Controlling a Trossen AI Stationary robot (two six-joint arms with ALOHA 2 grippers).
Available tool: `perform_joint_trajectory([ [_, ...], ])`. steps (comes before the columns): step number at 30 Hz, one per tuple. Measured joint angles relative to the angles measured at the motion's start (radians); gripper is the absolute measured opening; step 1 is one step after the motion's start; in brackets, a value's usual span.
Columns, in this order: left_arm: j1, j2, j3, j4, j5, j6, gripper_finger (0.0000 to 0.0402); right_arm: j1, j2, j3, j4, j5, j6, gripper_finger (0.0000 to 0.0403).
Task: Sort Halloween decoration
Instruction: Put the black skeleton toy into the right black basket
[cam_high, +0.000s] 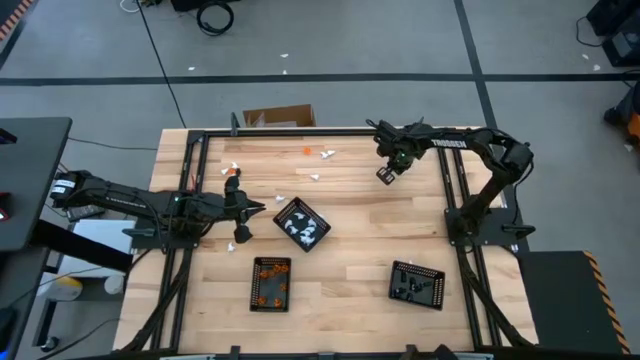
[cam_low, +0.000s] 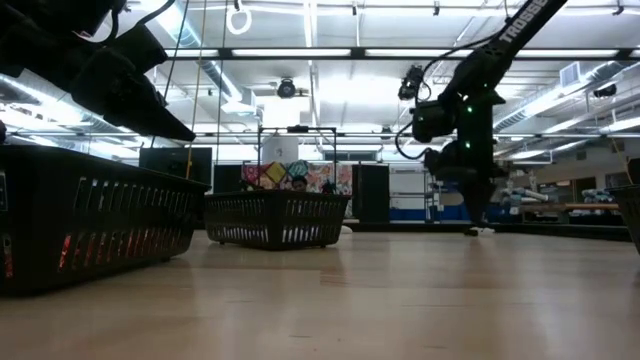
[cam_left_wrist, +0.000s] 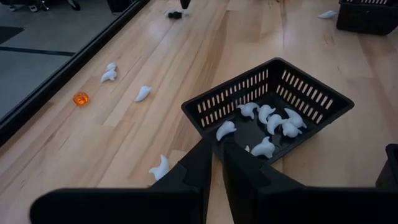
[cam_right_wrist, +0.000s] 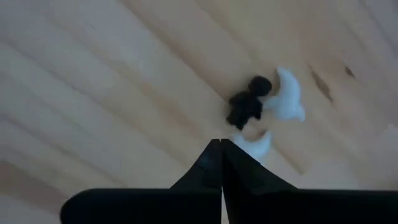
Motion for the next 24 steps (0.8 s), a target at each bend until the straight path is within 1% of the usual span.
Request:
perform_joint_trajectory([
  [3, 0.000, 0.000, 0.000, 0.000, 0.000, 0.000, 0.0050, 0.037, -0.001, 0.034, -0.032, -0.009, 0.003, 0.0003],
  [6, 0.000, 0.000, 0.000, 0.000, 0.000, 0.000, 0.0050, 0.068, -0.002, 0.050, -0.041, 0.009, 0.009, 0.0005],
  [9, 0.000, 0.000, 0.000, 0.000, 0.000, -0.001, 0.0050, 0.074, 0.000, 0.050, -0.024, 0.033, 0.038, 0.0023],
  [14, 0.000, 0.000, 0.000, 0.000, 0.000, -0.023, 0.0050, 0.007, 0.004, 0.031, 0.031, 0.055, 0.081, 0.0088],
  [19, 0.000, 0.000, 0.000, 0.000, 0.000, -0.023, 0.0050, -0.073, 0.004, 0.009, 0.086, 0.059, 0.091, 0.0157],
  [24, 0.000, 0.000, 0.000, 0.000, 0.000, -0.023, 0.0050, -0.117, 0.030, 0.008, 0.135, 0.046, 0.053, 0.0204],
])
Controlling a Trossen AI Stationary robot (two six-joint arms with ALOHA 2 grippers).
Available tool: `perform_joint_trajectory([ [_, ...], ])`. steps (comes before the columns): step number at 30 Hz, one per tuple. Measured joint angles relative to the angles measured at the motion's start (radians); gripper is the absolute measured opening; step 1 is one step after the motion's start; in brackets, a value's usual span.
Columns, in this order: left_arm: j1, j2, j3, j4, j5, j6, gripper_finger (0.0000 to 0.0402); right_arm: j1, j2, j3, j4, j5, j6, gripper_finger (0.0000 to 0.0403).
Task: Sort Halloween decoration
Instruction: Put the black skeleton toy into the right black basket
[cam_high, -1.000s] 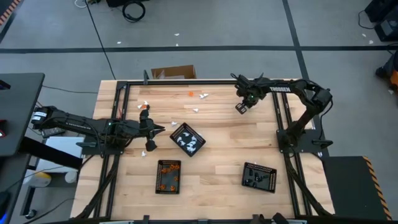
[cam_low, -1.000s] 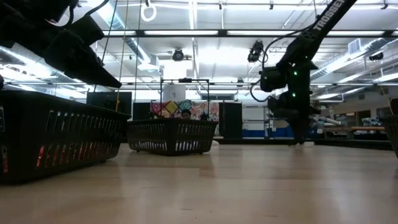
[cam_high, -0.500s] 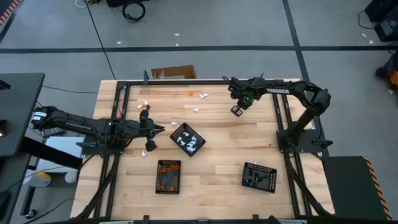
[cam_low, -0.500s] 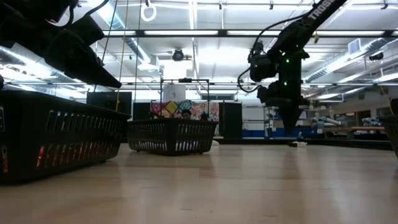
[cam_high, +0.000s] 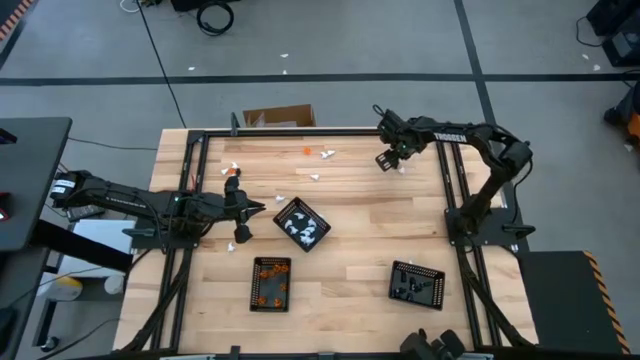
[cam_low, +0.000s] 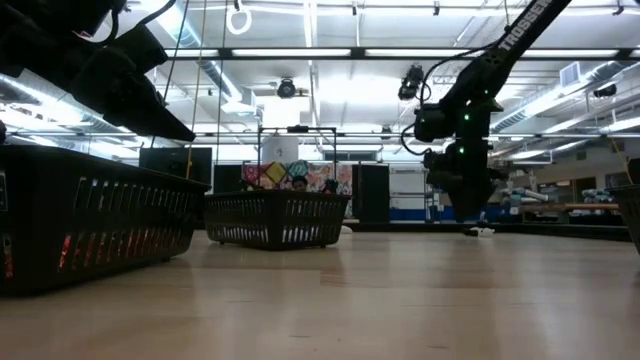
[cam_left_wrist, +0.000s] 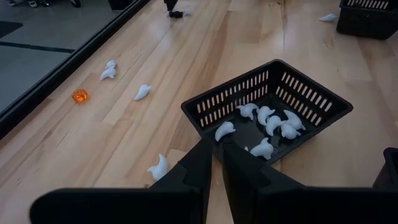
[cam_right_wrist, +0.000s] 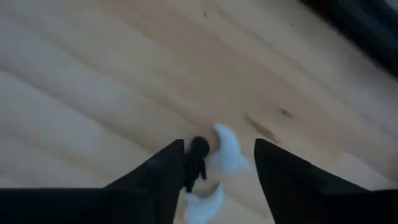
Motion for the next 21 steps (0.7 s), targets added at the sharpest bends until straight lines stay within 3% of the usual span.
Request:
perform_joint_trajectory([
  [6, 0.000, 0.000, 0.000, -0.001, 0.000, 0.000, 0.0050, -0.009, 0.108, 0.009, -0.005, -0.012, -0.008, 0.0226],
  [12, 0.000, 0.000, 0.000, -0.001, 0.000, 0.015, 0.0050, 0.007, 0.093, 0.004, -0.016, -0.001, 0.028, 0.0215],
  [16, 0.000, 0.000, 0.000, -0.001, 0.000, 0.022, 0.0050, 0.012, 0.054, -0.005, -0.056, -0.013, 0.023, 0.0183],
  [21, 0.000, 0.000, 0.000, -0.001, 0.000, 0.027, 0.0050, 0.020, 0.042, -0.001, -0.061, -0.044, 0.026, 0.0114],
])
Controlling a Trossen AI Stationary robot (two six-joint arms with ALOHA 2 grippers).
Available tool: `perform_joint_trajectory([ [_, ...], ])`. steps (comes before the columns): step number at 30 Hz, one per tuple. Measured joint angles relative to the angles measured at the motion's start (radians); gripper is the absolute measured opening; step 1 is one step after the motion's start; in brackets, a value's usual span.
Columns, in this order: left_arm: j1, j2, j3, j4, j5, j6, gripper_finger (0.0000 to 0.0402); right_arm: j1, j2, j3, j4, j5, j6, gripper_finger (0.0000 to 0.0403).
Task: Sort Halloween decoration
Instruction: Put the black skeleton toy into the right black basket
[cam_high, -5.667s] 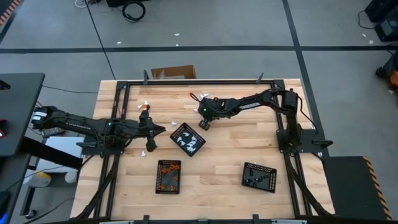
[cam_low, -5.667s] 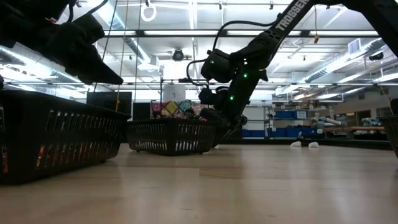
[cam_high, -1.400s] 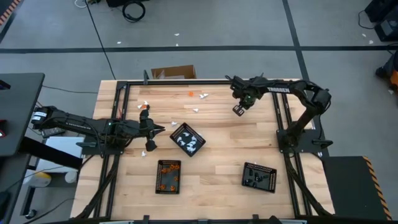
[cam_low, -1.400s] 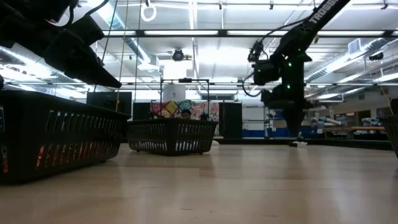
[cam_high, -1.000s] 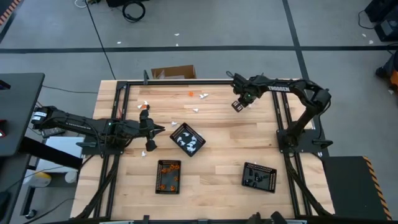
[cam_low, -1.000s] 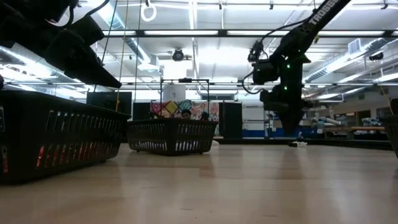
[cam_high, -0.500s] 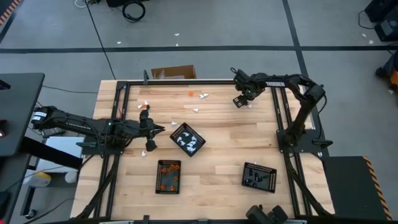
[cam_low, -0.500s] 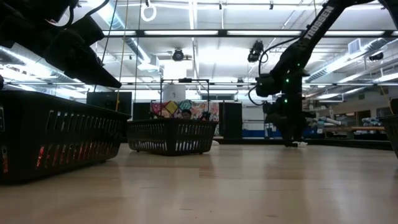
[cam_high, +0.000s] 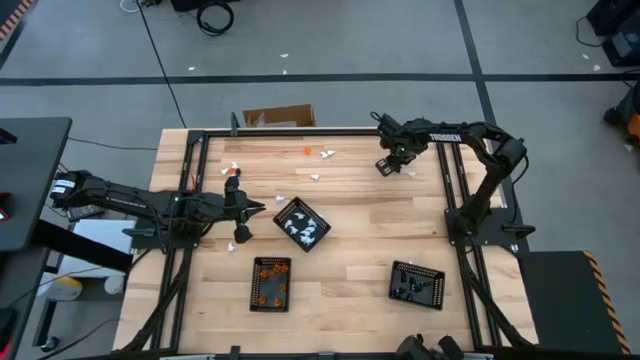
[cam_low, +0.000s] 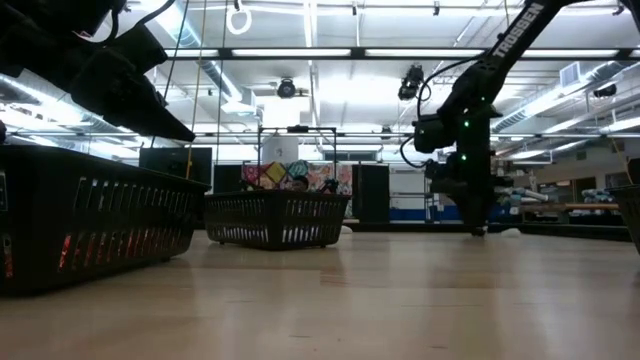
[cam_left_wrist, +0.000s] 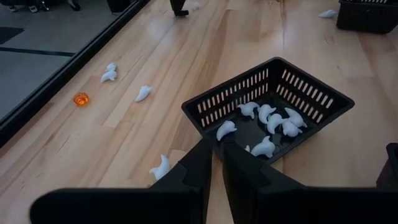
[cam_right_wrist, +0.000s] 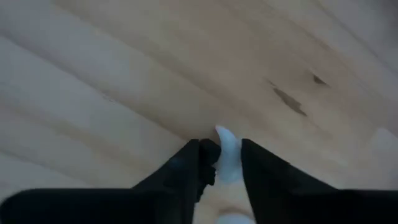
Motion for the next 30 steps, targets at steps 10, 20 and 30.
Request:
perform_joint_trajectory([
  [10, 0.000, 0.000, 0.000, 0.000, 0.000, 0.000, 0.0050, 0.129, -0.004, 0.023, -0.022, -0.073, 0.027, 0.0027],
  [20, 0.000, 0.000, 0.000, 0.000, 0.000, -0.011, 0.0050, 0.349, -0.005, 0.152, -0.121, -0.140, 0.064, 0.0020],
  [30, 0.000, 0.000, 0.000, 0.000, 0.000, -0.026, 0.0050, 0.287, -0.074, 0.120, -0.249, 0.038, 0.096, 0.0128],
])
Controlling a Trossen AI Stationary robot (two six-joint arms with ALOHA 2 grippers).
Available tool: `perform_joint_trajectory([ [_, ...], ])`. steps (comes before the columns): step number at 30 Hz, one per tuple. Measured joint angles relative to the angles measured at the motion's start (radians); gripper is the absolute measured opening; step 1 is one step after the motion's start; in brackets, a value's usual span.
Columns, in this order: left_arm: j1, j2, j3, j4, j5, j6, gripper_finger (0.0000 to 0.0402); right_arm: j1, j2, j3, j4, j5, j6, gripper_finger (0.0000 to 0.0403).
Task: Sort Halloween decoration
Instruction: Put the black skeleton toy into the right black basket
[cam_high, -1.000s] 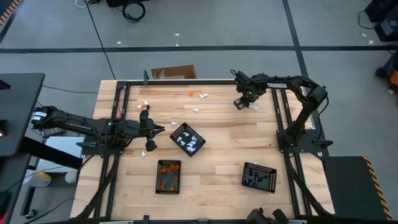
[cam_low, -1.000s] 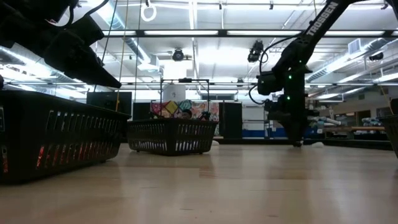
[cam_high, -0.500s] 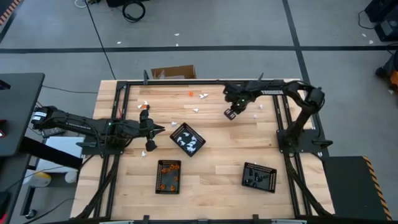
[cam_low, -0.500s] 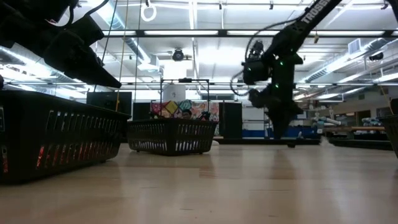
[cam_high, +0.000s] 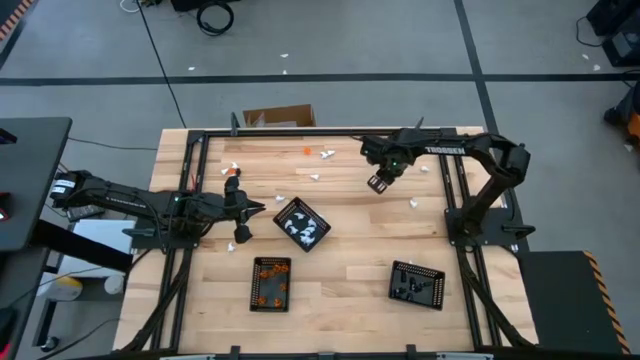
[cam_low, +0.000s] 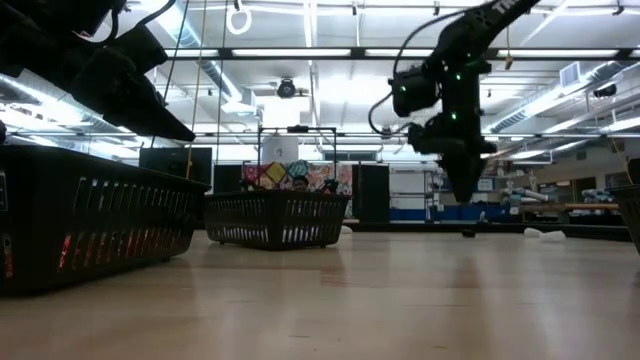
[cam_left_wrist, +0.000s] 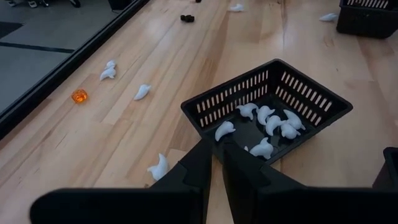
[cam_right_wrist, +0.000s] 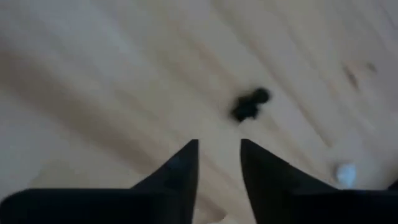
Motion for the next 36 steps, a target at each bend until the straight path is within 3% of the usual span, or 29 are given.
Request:
perform_joint_trajectory([
  [7, 0.000, 0.000, 0.000, 0.000, 0.000, 0.003, 0.0050, -0.092, 0.056, -0.070, 0.178, 0.026, 0.052, 0.0222],
  [10, 0.000, 0.000, 0.000, 0.000, 0.000, 0.003, 0.0050, -0.106, 0.100, -0.070, 0.180, 0.056, 0.076, 0.0239],
  [13, 0.000, 0.000, 0.000, 0.000, 0.000, 0.003, 0.0050, -0.114, 0.139, -0.066, 0.180, 0.019, 0.078, 0.0240],
  [21, 0.000, 0.000, 0.000, 0.000, 0.000, 0.003, 0.0050, -0.122, 0.154, -0.064, 0.178, -0.028, 0.031, 0.0185],
  [32, 0.000, 0.000, 0.000, 0.000, 0.000, 0.005, 0.0050, -0.127, 0.155, -0.064, 0.183, -0.045, -0.041, 0.0041],
  [36, 0.000, 0.000, 0.000, 0.000, 0.000, 0.006, 0.0050, -0.111, 0.157, -0.049, 0.170, -0.046, -0.051, 0.0025],
])
